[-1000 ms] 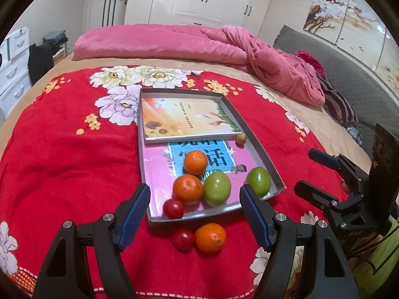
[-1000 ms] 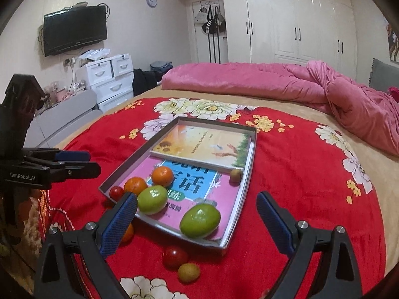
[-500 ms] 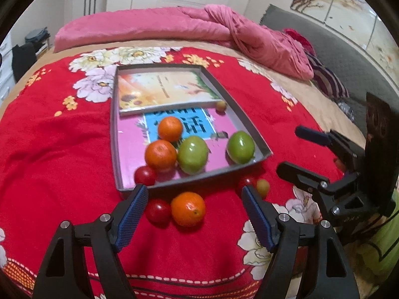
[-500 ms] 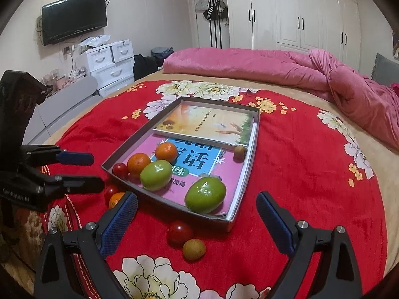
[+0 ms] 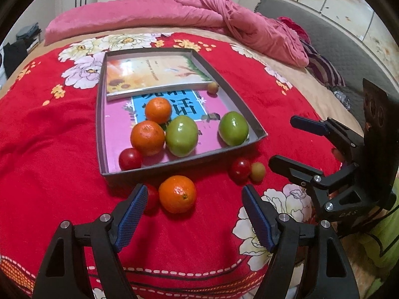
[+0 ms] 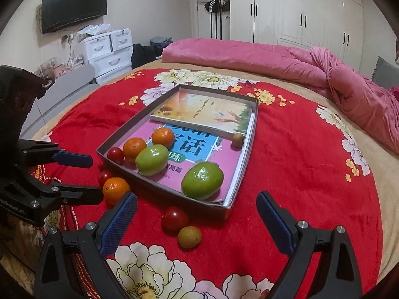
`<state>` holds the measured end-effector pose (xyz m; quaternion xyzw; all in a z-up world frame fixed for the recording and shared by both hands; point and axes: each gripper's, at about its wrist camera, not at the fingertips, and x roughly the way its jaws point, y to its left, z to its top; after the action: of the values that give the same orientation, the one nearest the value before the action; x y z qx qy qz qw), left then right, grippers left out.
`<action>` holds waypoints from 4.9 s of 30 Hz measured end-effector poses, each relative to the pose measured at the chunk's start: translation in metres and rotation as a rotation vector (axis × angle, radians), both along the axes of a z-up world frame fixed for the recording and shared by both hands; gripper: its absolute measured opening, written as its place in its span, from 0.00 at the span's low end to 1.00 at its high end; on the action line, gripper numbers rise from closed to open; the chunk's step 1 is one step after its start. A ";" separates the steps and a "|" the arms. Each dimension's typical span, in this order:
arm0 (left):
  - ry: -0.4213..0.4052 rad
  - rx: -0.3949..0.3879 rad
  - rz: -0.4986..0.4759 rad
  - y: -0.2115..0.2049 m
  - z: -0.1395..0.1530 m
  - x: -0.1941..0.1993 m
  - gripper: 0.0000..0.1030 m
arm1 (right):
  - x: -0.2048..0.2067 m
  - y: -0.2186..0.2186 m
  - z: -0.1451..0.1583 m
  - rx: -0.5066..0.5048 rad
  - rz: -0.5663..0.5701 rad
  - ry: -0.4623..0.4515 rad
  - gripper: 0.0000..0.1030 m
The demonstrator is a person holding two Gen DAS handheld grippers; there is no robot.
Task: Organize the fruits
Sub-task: 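Move right tool to the small brown fruit while left tool approaches a tangerine, then close right tool on the brown fruit while left tool grasps the tangerine, then carry the brown fruit over the tray with right tool while left carries tangerine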
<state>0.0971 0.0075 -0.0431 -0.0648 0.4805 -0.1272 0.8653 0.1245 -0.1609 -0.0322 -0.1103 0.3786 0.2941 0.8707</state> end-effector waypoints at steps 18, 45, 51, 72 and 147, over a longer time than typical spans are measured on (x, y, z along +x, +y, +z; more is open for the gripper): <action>0.040 0.014 -0.051 -0.008 -0.013 0.001 0.53 | 0.004 -0.003 -0.022 -0.065 -0.038 0.100 0.94; 0.043 0.181 -0.109 -0.013 -0.028 0.028 0.48 | 0.002 0.010 -0.058 -0.161 0.093 0.187 0.28; 0.035 0.240 -0.125 -0.021 -0.031 0.028 0.48 | 0.005 0.010 -0.058 -0.141 0.099 0.203 0.27; -0.024 0.281 -0.117 -0.028 -0.022 0.020 0.40 | 0.017 -0.013 -0.022 0.119 0.032 0.177 0.27; -0.088 0.122 0.201 0.051 -0.020 0.103 0.40 | 0.031 -0.019 -0.014 0.104 -0.040 0.042 0.27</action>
<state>0.2001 0.0587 -0.0632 -0.0542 0.4400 -0.0134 0.8963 0.1553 -0.1801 -0.0462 -0.0513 0.3833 0.2983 0.8726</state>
